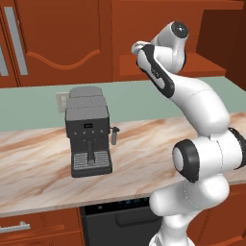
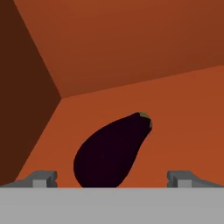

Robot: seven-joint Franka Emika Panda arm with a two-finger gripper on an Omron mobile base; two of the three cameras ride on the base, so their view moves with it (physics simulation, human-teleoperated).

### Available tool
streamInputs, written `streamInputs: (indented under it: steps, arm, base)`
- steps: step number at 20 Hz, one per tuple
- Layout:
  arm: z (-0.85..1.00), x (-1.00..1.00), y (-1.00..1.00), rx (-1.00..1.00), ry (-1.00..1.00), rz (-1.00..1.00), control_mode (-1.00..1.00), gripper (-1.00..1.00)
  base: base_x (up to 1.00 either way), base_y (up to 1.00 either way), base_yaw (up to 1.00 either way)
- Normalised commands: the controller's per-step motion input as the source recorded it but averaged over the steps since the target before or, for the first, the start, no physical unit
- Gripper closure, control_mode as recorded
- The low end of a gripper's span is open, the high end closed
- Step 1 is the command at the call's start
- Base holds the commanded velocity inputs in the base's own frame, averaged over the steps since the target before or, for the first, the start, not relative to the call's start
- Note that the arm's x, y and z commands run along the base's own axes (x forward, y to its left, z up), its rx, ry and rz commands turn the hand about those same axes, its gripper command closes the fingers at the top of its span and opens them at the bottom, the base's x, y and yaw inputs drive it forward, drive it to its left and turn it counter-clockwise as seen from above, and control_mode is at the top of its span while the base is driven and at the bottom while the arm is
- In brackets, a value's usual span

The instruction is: Pick the eggplants from the cabinet and place them in one bowl. Pick the potato from the sink and place it in the other bowl.

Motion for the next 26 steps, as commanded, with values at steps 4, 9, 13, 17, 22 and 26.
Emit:
streamInputs:
  steps: [4,9,13,17,22,26]
  arm:
    - [-0.06,0.11,0.01,0.0,0.0,-0.02,-1.0,-1.0]
    - [-0.07,0.13,0.04,0.0,0.0,-0.02,-1.0,-1.0]
    - [-0.05,0.14,0.03,0.0,0.0,-0.02,-1.0,-1.0]
    - [-0.05,0.14,0.03,0.0,0.02,-0.02,-1.0,-1.0]
    - [-0.04,0.15,0.03,0.01,0.03,-0.02,-1.0,-1.0]
    - [-0.04,0.15,0.01,0.01,0.04,-0.02,-1.0,-1.0]
  base:
    - [0.0,0.0,0.0]
    - [0.0,0.0,0.0]
    - [0.0,0.0,0.0]
    - [0.0,0.0,0.0]
    - [0.0,0.0,0.0]
    - [0.0,0.0,0.0]
